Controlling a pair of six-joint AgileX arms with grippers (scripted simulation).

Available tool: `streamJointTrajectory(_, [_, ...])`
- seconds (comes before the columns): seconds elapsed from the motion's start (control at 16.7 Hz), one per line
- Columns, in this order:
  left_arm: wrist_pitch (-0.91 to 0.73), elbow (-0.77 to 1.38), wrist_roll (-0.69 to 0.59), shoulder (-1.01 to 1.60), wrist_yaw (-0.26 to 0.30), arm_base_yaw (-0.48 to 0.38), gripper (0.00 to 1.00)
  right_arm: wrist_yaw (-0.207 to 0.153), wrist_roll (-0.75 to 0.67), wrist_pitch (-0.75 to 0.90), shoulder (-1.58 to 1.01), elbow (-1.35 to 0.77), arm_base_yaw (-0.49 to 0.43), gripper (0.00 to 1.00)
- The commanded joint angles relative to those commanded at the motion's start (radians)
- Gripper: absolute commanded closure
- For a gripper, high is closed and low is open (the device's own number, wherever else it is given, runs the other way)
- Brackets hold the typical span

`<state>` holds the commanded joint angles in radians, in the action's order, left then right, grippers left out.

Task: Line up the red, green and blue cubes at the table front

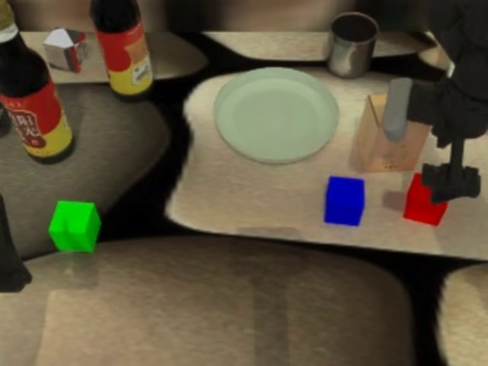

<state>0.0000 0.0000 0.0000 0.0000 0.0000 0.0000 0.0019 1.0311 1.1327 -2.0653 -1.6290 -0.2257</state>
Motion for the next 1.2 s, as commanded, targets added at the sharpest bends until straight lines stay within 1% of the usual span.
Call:
streamJointTrajectory(0.18, [0.000, 0.000, 0.000, 0.000, 0.000, 0.000, 0.00, 0.000, 0.001, -0.040, -0.015, 0.030, -0.004, 0.00])
streamJointTrajectory(0.54, [0.000, 0.000, 0.000, 0.000, 0.000, 0.000, 0.00, 0.001, -0.002, -0.281, -0.107, 0.169, -0.007, 0.00])
streamJointTrajectory(0.84, [0.000, 0.000, 0.000, 0.000, 0.000, 0.000, 0.00, 0.001, -0.002, -0.307, -0.122, 0.187, -0.007, 0.00])
streamJointTrajectory(1.2, [0.000, 0.000, 0.000, 0.000, 0.000, 0.000, 0.00, 0.001, -0.002, -0.307, -0.122, 0.187, -0.007, 0.45])
